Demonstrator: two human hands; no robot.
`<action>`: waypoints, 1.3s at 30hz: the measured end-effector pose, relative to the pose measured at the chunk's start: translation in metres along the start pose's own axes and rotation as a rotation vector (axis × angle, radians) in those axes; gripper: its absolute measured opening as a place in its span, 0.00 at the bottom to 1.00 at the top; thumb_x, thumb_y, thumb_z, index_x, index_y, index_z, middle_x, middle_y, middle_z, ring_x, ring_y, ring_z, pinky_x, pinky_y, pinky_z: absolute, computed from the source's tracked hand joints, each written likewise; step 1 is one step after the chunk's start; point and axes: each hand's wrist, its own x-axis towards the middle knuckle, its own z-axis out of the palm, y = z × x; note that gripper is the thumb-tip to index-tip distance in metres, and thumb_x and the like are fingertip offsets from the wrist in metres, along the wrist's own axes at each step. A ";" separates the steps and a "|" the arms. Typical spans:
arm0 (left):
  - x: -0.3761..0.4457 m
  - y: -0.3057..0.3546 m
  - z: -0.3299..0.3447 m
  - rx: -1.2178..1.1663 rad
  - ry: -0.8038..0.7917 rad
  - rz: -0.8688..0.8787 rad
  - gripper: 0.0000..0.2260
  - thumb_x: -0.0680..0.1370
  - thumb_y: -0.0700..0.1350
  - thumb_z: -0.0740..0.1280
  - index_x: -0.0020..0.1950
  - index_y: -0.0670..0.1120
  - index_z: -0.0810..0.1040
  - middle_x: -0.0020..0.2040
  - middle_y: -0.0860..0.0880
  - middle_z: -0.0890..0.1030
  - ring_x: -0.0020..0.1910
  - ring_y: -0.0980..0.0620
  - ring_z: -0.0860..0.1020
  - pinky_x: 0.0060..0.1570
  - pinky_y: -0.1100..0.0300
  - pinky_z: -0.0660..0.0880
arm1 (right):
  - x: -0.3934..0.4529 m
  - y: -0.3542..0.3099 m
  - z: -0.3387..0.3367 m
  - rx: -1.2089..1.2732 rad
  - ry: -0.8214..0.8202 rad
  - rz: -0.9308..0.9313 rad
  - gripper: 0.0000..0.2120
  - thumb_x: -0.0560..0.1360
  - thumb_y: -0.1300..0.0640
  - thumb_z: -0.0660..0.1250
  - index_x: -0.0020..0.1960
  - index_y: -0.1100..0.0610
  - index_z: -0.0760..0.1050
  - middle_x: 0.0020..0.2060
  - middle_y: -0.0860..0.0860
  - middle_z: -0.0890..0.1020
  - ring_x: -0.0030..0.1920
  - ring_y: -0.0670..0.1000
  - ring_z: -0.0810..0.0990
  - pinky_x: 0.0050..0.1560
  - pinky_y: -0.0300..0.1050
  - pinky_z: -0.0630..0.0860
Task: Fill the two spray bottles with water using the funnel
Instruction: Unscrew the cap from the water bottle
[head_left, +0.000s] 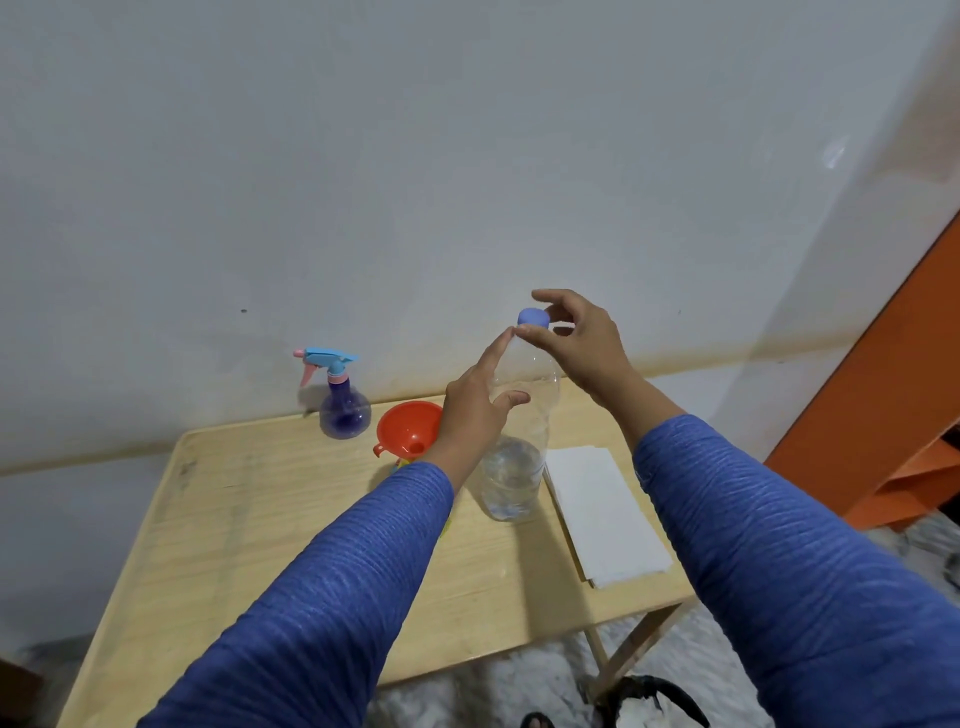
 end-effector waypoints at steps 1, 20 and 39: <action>0.000 0.000 0.000 -0.004 -0.004 -0.003 0.36 0.73 0.40 0.71 0.73 0.62 0.58 0.70 0.49 0.70 0.67 0.47 0.70 0.66 0.55 0.67 | 0.000 -0.001 0.000 -0.019 0.026 -0.018 0.20 0.71 0.54 0.72 0.62 0.54 0.75 0.52 0.49 0.79 0.51 0.44 0.76 0.58 0.40 0.73; 0.001 0.003 -0.003 -0.054 -0.060 -0.052 0.36 0.73 0.39 0.71 0.72 0.65 0.58 0.70 0.50 0.70 0.67 0.48 0.69 0.67 0.52 0.67 | 0.009 -0.008 -0.007 -0.037 -0.153 -0.019 0.15 0.75 0.57 0.68 0.62 0.55 0.76 0.58 0.53 0.77 0.58 0.51 0.76 0.64 0.49 0.73; 0.002 -0.002 -0.001 -0.063 -0.045 -0.026 0.37 0.72 0.39 0.71 0.73 0.63 0.58 0.70 0.50 0.70 0.67 0.49 0.70 0.66 0.55 0.67 | -0.020 0.015 -0.015 0.188 0.181 0.073 0.23 0.71 0.57 0.73 0.65 0.52 0.73 0.55 0.50 0.80 0.56 0.46 0.77 0.57 0.37 0.72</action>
